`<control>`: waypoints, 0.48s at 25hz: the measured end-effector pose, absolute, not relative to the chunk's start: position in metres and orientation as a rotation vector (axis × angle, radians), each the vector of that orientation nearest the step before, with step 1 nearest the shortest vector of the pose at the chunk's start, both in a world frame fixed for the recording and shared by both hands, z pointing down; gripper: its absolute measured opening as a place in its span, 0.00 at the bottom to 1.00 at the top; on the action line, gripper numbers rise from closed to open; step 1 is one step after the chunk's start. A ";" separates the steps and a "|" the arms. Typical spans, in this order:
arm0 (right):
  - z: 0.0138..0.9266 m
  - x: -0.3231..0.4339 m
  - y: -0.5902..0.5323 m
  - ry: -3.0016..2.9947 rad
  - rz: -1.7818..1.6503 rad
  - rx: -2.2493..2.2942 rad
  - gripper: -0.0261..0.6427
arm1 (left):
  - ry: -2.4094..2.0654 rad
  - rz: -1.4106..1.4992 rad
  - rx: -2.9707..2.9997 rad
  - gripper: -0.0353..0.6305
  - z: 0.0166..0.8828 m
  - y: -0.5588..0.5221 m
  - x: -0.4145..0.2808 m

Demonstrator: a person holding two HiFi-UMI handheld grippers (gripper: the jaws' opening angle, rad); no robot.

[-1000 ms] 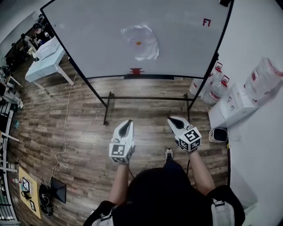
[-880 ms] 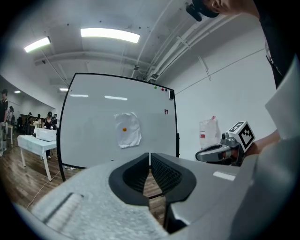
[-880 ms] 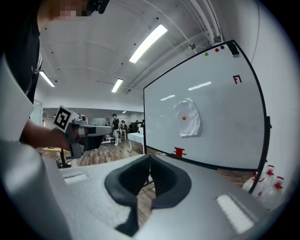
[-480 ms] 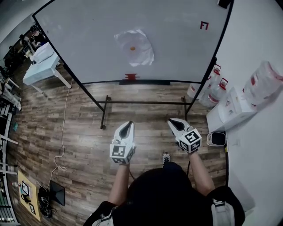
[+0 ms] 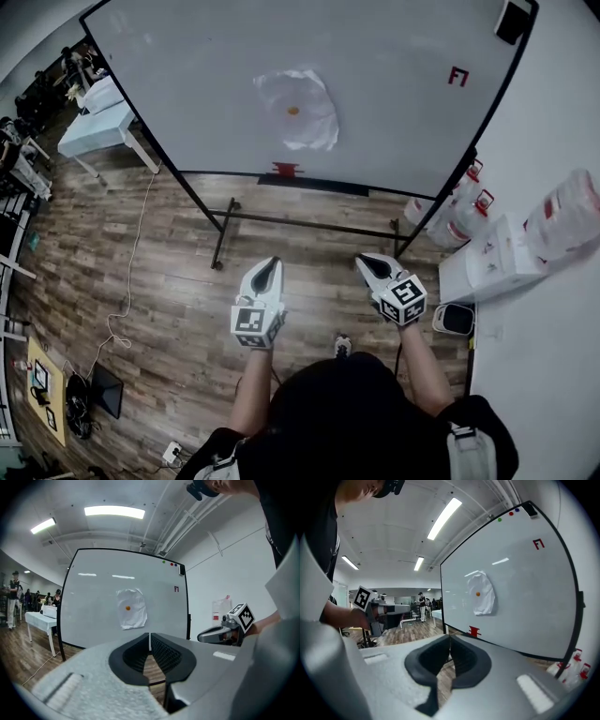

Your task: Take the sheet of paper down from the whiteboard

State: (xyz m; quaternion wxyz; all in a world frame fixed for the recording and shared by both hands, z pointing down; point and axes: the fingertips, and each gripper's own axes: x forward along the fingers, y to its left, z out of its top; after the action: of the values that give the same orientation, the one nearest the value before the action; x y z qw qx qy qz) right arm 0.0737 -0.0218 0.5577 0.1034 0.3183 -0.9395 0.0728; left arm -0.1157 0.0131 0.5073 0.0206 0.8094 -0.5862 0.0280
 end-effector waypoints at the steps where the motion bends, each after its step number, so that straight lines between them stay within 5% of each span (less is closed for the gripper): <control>1: 0.559 0.072 -0.027 -2.776 0.216 0.921 0.05 | -1.833 0.085 2.493 0.09 0.508 0.010 -0.117; 12: 0.566 0.072 -0.070 -2.805 0.208 0.749 0.05 | -1.966 0.078 2.366 0.09 0.507 -0.019 -0.113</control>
State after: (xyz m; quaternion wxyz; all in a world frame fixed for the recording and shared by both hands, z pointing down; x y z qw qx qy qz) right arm 0.0722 -0.0701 0.5665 0.1152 0.2556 -0.9573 0.0710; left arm -0.1126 -0.0193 0.5066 0.0324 0.7685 -0.6385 0.0252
